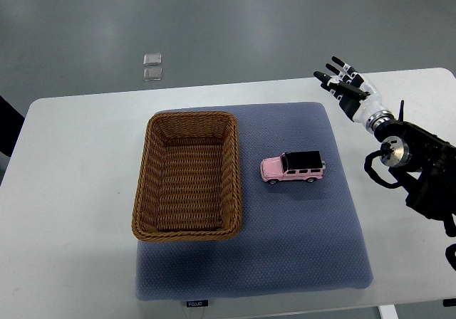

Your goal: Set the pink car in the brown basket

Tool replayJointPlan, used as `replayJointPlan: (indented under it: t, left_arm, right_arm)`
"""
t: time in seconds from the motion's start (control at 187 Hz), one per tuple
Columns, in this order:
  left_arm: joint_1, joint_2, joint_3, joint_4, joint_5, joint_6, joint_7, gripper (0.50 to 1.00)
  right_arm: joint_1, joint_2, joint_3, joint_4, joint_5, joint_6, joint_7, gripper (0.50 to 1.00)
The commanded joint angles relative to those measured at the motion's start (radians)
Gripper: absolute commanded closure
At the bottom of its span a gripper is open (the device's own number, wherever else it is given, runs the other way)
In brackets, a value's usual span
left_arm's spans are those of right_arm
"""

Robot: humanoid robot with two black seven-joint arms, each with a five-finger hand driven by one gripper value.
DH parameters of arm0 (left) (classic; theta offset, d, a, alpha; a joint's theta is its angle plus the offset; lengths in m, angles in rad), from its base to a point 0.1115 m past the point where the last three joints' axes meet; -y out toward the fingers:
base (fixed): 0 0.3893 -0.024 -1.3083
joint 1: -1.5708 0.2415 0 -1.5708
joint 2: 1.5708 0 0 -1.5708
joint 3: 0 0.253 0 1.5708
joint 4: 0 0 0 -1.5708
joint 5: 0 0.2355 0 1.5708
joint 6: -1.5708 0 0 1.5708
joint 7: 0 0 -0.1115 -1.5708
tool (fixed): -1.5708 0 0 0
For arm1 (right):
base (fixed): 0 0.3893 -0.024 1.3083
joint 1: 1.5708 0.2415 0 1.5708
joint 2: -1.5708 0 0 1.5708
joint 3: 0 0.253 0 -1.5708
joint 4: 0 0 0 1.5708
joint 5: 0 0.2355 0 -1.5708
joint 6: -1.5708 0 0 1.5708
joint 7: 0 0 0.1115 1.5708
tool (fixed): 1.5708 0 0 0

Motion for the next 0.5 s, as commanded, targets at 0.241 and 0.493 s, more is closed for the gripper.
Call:
replayJointPlan:
  t: [0.241, 0.493]
  left_arm:
    - [-0.005, 0.000, -0.001, 0.000, 0.000, 0.002, 0.000, 0.500]
    - [0.008, 0.000, 0.009, 0.000, 0.000, 0.002, 0.000, 0.500]
  right_arm:
    - [0.006, 0.000, 0.028, 0.002, 0.011, 0.004, 0.001, 0.589]
    - [0.009, -0.001, 0.033, 0.000, 0.011, 0.002, 0.001, 0.589]
